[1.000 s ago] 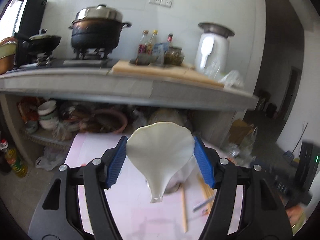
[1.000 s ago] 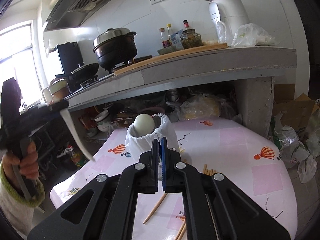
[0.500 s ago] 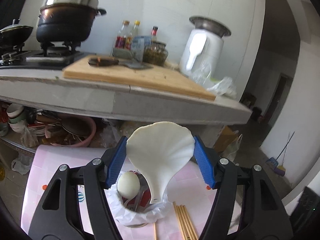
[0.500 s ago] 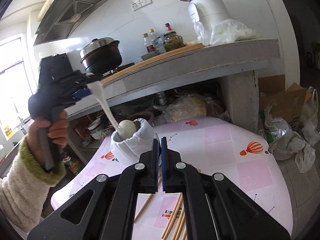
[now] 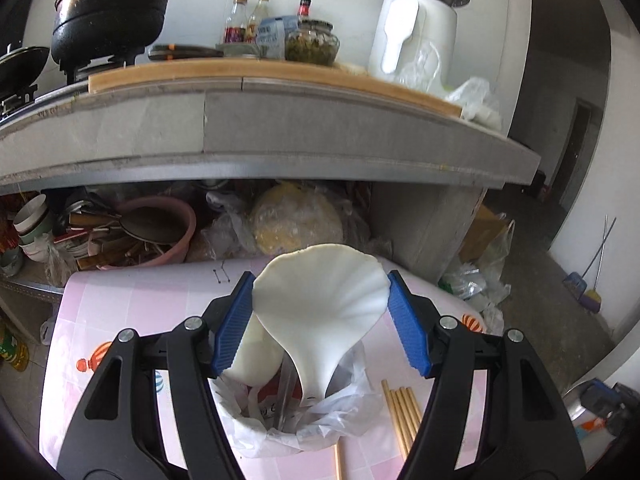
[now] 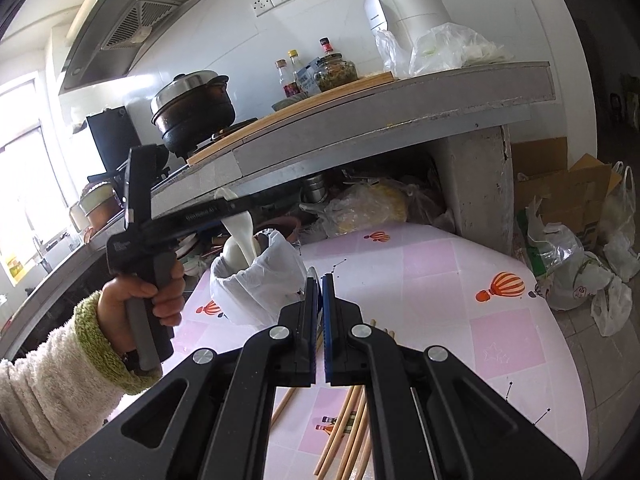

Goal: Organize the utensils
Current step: 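Lower the white spoon into the holder and open left tool while right tool lifts steel spoon, then insert the steel spoon into the holder and open the right tool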

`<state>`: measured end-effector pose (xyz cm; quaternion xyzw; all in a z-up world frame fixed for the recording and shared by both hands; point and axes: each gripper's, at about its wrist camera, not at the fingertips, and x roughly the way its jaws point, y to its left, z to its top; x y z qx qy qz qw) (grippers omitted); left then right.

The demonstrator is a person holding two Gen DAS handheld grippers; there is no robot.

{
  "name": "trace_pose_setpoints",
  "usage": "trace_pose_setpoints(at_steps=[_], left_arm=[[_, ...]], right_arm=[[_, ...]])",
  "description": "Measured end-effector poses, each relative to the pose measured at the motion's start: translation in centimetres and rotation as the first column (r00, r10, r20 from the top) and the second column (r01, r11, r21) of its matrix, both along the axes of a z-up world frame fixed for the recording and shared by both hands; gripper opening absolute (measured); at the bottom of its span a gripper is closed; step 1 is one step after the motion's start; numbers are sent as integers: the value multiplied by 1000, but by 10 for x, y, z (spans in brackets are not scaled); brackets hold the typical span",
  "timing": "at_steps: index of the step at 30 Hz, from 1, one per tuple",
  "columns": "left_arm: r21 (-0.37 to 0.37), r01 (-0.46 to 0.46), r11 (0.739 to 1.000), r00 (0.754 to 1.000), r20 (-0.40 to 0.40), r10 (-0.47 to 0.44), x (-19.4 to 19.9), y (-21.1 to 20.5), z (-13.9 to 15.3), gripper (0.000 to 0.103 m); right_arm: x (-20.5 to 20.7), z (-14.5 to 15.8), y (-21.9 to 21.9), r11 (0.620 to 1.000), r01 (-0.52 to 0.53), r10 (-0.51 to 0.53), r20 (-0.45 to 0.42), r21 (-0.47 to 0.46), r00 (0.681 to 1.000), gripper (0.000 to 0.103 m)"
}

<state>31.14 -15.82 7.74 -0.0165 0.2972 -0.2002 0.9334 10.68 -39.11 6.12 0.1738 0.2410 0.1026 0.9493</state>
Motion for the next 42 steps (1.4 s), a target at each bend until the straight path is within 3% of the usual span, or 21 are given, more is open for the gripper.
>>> trace_pose_setpoints(at_steps=[5, 8, 15, 20, 26, 33, 42], left_arm=[[14, 4, 1000, 999, -31, -4, 1, -2, -11, 64], [8, 4, 1000, 999, -43, -4, 1, -1, -14, 71], [-31, -3, 999, 1000, -24, 3, -9, 15, -1, 76], [-86, -27, 996, 999, 37, 30, -31, 47, 23, 80], [-135, -109, 985, 990, 74, 120, -68, 104, 36, 82], [-140, -197, 970, 978, 45, 205, -114, 162, 13, 83], [-114, -301, 947, 954, -49, 297, -156, 217, -39, 83]], right_arm=[[0, -1, 0, 1000, -1, 1, -4, 3, 1000, 3], [-2, -1, 1, 1000, 0, 0, -6, 2, 1000, 3], [-3, 4, 1, 1000, 4, -4, -2, -7, 1000, 3], [-3, 25, 5, 999, -6, 8, 41, -36, 999, 3], [9, 74, 11, 997, -34, 43, 141, -69, 989, 3], [51, 116, 38, 988, -77, 102, 193, -134, 976, 3], [125, 112, 76, 954, -49, 88, 119, -296, 989, 3]])
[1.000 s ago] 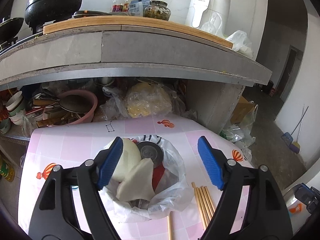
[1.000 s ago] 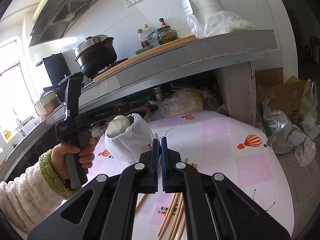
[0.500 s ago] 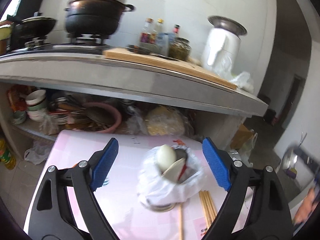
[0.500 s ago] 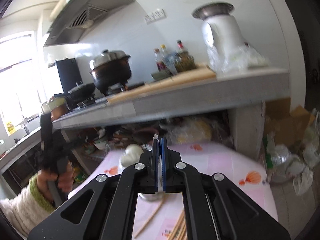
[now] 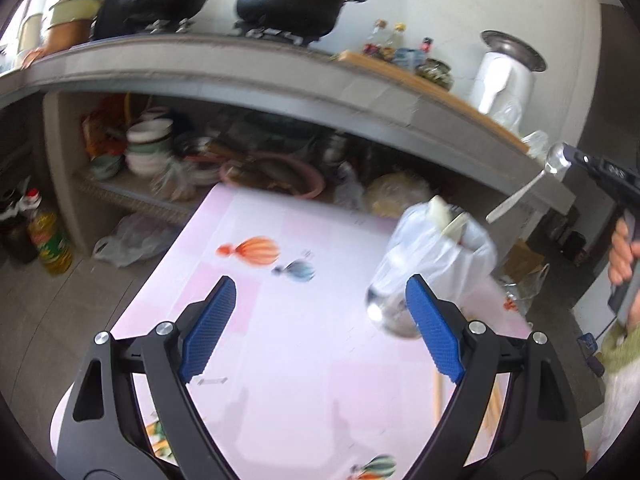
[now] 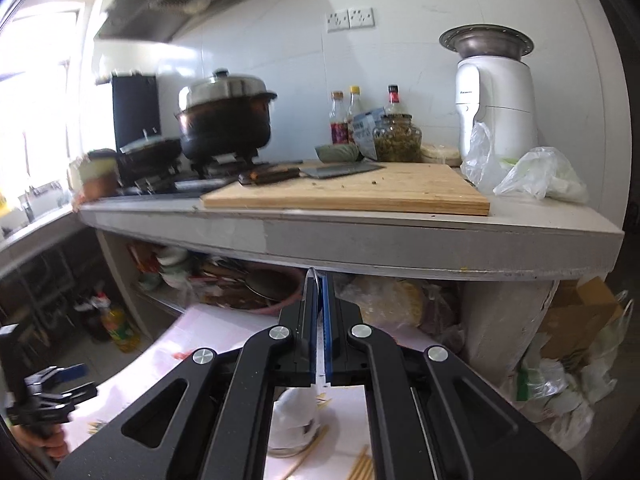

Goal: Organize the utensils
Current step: 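Insert the steel spoon into the holder and open the right tool, then move the left tool to a single bamboo chopstick and close on it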

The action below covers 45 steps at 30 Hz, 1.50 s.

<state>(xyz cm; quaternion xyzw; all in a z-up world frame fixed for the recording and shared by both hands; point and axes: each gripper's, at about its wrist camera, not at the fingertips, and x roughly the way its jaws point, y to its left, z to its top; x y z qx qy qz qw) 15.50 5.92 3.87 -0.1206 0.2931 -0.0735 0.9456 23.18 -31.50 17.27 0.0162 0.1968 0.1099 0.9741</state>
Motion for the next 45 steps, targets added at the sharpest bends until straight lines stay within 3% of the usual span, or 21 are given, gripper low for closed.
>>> trace_pose_setpoints(at_steps=[9, 16, 23, 32, 45], left_arm=[[-50, -92, 994, 995, -48, 90, -11, 44, -26, 83], [-53, -95, 994, 995, -46, 93, -10, 47, -29, 83], [-60, -91, 994, 995, -49, 88, -6, 45, -31, 83], [-56, -87, 995, 995, -52, 84, -5, 41, -31, 83], [-52, -81, 995, 995, -55, 78, -5, 37, -30, 83]], right_arm=[[47, -11, 34, 991, -20, 13, -49, -134, 999, 3], [67, -31, 73, 963, -87, 59, -113, -254, 992, 3], [77, -60, 95, 935, -165, 101, -208, -313, 973, 3], [86, -92, 105, 928, -241, 143, -325, -284, 935, 3], [101, -120, 91, 948, -253, 149, -436, -191, 888, 3]])
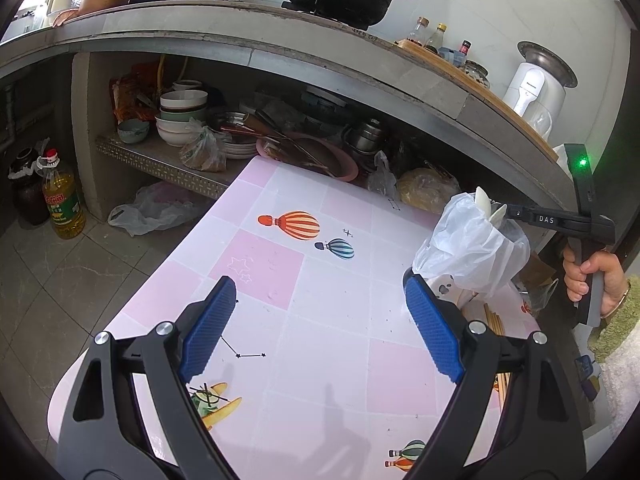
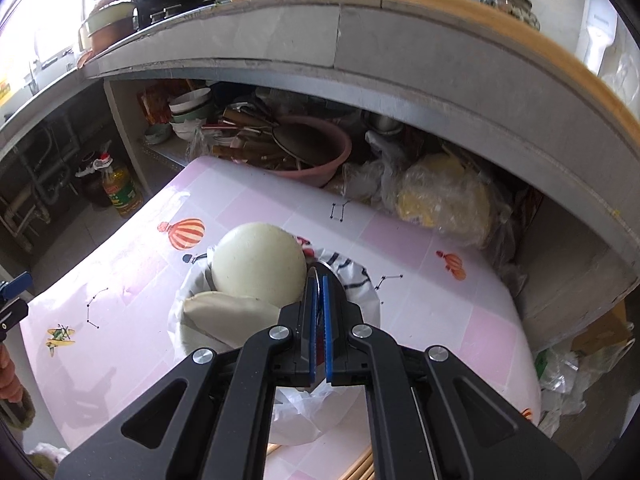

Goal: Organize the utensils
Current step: 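Move the left tool to a single bamboo chopstick and close on it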

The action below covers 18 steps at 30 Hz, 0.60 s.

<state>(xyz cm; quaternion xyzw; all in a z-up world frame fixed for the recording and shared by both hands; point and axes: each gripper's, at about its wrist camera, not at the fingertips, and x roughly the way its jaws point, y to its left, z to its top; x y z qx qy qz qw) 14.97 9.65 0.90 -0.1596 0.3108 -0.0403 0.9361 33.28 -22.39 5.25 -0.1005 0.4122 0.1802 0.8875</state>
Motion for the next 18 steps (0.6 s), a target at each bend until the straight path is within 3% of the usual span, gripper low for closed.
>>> trace_pose_setpoints(at_steps=[8, 18], left_arm=[[4, -6, 1000, 1000, 3, 6, -2, -1, 1, 83], [24, 13, 1000, 1000, 14, -13, -8, -9, 7, 83]], right_arm=[[-3, 5, -4, 1000, -1, 0, 16, 24, 1000, 4], [-56, 56, -51, 978, 33, -60, 125, 205, 990, 11]])
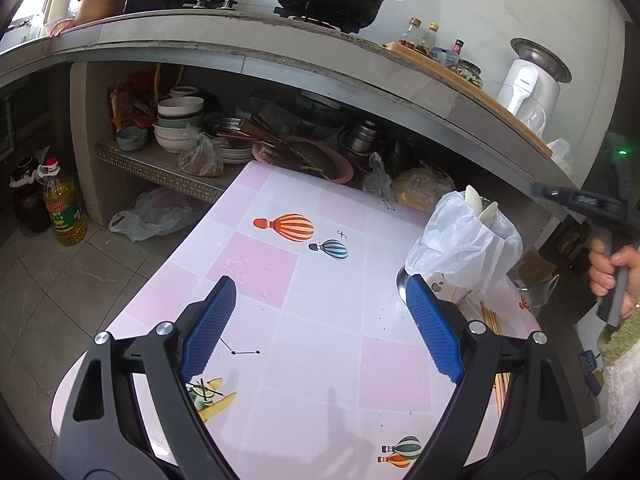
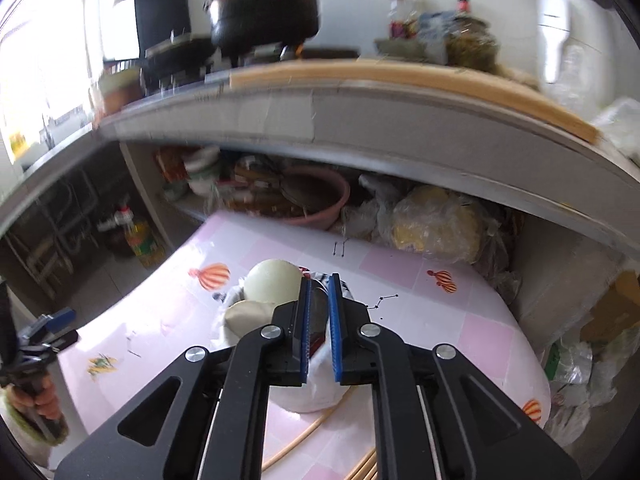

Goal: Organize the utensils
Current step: 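Move the left tool to a single bamboo chopstick and close on it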

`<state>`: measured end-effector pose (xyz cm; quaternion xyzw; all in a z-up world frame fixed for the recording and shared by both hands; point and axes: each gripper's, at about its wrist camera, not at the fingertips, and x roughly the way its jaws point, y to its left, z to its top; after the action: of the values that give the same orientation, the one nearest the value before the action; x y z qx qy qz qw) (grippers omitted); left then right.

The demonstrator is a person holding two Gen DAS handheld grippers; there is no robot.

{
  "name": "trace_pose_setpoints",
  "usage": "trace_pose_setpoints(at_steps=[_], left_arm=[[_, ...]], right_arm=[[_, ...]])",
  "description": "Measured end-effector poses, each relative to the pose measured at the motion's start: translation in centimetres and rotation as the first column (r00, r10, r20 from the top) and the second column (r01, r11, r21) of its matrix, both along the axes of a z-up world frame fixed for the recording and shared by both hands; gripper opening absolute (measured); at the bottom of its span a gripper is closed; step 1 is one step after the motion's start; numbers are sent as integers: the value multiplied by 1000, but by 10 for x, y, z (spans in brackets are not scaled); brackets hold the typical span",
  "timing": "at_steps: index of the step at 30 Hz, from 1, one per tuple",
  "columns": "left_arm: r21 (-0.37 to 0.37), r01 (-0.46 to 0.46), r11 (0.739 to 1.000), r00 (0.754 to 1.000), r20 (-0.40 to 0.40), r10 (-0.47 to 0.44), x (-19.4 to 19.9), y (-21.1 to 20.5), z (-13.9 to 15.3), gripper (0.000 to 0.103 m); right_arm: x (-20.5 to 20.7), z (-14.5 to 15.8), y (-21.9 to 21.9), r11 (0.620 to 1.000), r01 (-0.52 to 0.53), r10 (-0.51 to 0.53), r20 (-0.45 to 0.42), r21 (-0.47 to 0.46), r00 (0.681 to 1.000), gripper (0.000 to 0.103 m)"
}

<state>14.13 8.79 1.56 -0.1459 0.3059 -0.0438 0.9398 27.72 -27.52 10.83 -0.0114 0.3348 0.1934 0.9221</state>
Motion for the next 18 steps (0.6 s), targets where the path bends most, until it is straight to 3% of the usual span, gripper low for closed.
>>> trace_pose_setpoints(at_steps=[5, 9, 13, 18], left_arm=[[32, 57, 998, 998, 2, -57, -2, -18, 1, 83], [61, 156, 986, 988, -8, -156, -2, -47, -4, 83], [87, 285, 954, 958, -40, -283, -2, -94, -20, 83], [132, 419, 898, 907, -104, -408, 2, -162, -53, 83]], right_arm=[[-55, -7, -43, 991, 87, -88, 10, 99, 996, 23], [-97, -56, -69, 975, 190, -181, -81, 116, 980, 23], [-137, -114, -86, 938, 322, -296, -193, 125, 936, 23], [-165, -158, -96, 905, 392, -337, -288, 162, 897, 23]])
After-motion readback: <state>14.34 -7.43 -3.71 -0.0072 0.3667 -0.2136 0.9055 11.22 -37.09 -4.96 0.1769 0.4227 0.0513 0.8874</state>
